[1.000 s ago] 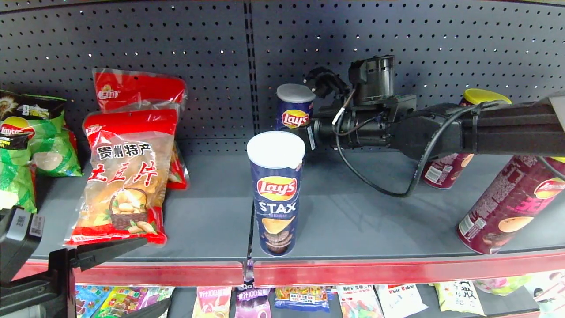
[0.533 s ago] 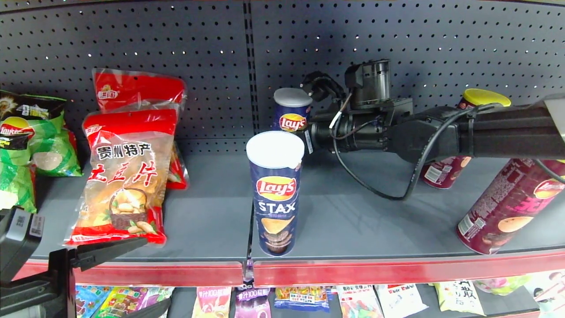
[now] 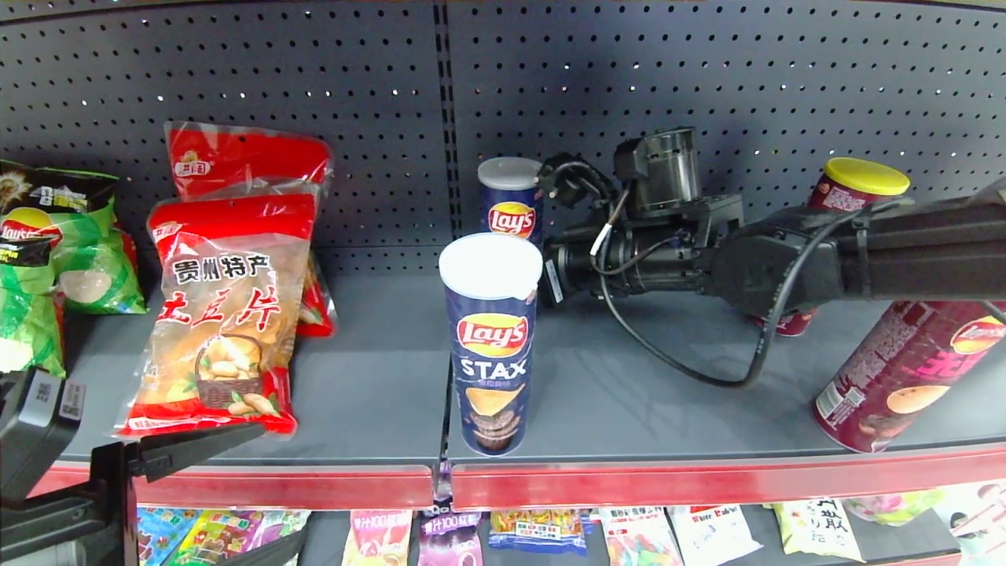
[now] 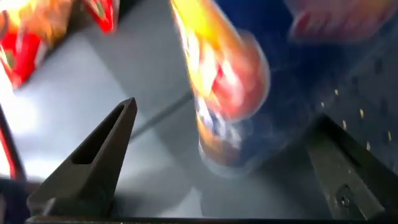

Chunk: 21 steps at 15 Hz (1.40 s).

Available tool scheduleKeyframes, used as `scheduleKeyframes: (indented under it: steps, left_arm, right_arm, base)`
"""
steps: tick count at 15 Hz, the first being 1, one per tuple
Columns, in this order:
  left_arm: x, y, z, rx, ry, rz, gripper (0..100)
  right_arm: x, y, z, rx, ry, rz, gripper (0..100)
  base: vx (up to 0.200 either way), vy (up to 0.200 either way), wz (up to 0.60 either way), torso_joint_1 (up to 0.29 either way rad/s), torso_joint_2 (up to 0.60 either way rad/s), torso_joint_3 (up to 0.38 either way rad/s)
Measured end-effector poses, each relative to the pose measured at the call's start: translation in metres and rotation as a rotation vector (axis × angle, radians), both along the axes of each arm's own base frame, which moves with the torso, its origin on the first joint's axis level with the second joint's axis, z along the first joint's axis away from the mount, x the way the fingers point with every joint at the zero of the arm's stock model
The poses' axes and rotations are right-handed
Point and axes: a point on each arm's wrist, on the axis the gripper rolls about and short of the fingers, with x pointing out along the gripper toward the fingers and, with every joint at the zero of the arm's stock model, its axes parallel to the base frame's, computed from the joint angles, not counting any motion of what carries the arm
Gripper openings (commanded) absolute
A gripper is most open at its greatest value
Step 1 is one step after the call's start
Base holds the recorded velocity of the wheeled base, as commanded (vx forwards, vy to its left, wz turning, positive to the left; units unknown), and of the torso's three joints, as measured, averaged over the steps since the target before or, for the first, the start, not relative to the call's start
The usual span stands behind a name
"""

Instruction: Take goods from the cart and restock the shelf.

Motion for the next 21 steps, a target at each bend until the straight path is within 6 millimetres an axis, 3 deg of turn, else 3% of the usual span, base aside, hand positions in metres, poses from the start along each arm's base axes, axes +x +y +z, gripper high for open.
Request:
scheduleKeyframes:
  steps: [4, 9, 16, 21]
  left_arm:
    - [0.01, -0.002, 0.003, 0.003, 0.012, 0.0, 100]
    - [0.038, -0.009, 0.008, 0.023, 0.039, 0.011, 100]
    - [0.094, -0.04, 0.011, 0.069, 0.085, -0.009, 100]
    - [0.12, -0.054, -0.003, 0.108, 0.126, -0.035, 100]
  right_arm:
    - [-0.034, -0.022, 0.003, -0.038, 0.031, -0.078, 100]
    - [-0.087, -0.059, 0.011, -0.049, 0.046, -0.134, 100]
    - [-0.188, -0.114, 0.008, -0.039, 0.012, -0.086, 100]
    - [-0.252, -0.169, -0.008, 0.007, -0.067, -0.132, 100]
  base:
    - [0.0, 0.0, 0.0, 0.0, 0.0, 0.0]
    - [0.0, 0.0, 0.0, 0.0, 0.0, 0.0]
    - [0.0, 0.0, 0.0, 0.0, 0.0, 0.0]
    - [0.0, 0.0, 0.0, 0.0, 0.0, 0.0]
